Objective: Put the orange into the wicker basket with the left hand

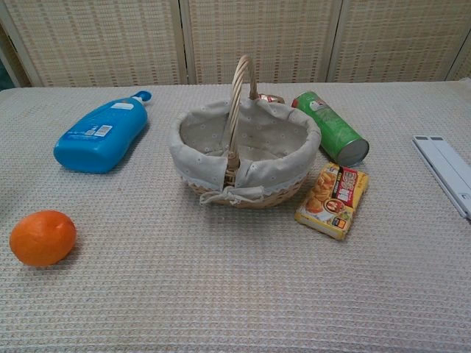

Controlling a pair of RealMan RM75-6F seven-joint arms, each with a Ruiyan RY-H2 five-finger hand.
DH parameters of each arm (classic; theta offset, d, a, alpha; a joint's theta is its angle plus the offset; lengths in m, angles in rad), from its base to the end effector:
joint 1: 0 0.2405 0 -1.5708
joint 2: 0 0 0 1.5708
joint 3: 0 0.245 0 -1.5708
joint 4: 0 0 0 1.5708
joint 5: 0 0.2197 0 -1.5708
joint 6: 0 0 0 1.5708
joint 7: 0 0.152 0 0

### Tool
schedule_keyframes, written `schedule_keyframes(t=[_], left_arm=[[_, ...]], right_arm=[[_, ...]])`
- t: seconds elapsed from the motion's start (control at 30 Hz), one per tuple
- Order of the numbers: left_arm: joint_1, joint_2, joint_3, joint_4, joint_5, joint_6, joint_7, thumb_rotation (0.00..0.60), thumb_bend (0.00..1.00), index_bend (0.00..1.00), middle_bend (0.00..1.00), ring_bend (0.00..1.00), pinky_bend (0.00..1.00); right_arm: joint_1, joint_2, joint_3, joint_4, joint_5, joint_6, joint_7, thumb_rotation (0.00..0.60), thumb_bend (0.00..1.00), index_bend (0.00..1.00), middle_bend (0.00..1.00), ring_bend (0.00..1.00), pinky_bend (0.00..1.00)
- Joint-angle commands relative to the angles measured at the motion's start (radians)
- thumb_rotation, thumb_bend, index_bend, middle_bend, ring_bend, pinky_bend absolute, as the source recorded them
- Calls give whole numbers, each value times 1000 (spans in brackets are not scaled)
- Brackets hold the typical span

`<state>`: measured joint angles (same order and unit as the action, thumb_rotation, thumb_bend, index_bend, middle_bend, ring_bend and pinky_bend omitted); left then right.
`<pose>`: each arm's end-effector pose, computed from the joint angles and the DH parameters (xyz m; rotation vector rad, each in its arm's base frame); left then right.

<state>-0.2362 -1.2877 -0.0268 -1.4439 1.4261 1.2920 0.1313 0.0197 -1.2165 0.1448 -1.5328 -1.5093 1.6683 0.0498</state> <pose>-0.3123 0.2309 0.0813 -1.5708 -0.8898 -0.7486 -0.3048 -0.1849 0.1622 1.1678 -0.7776 1.0754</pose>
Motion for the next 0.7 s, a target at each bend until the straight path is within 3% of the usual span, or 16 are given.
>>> schedule_keyframes(t=[0.03,0.3,0.53,0.7], left_arm=[[0,0,1,1,3,2,1,600,376,0,0,25,185],[9,36,16,-47,12,1,-8,600,383,0,0,20,171],[4,114,53,-174,95,4,-80,600,383,0,0,0,130],[-23,131,74,-258,134,-42,-46,600,376,0,0,0,125]], right_arm=[[-2,-1,-2,0,-5,3,-4,600,197,0,0,0,120],[-3,-2,-11,-1,-18,4,-7,600,197,0,0,0,120],[4,1,0,-10,8,-19,-13,600,197,6,0,0,120],[10,5,-10,-8,-5,-33,-11,600,196,12,0,0,121]])
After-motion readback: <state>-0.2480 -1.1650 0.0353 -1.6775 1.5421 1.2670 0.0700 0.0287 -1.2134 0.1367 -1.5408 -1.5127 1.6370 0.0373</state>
